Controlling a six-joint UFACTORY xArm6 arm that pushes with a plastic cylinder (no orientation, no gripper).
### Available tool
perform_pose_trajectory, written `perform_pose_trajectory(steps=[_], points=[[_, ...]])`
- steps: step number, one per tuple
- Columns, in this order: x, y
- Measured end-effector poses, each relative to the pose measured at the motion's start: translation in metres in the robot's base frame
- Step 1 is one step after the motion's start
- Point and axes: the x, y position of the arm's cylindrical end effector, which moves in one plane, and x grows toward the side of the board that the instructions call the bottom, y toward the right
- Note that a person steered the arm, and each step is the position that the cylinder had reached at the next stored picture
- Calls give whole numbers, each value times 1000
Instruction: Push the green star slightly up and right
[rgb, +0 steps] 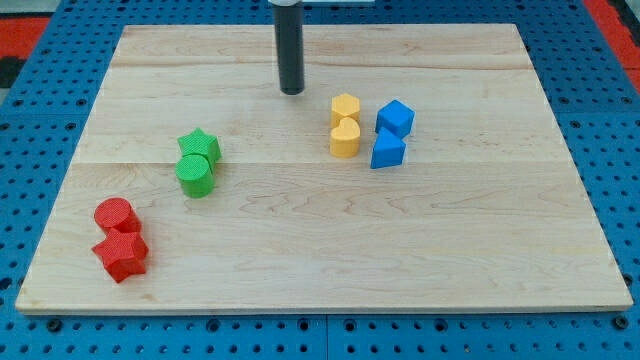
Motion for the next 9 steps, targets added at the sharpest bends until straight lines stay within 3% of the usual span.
perform_pose_trajectory(steps=[3, 4, 5, 7, 9], points=[[1, -131], [25, -173], [30, -180], [89, -171], [125, -125]])
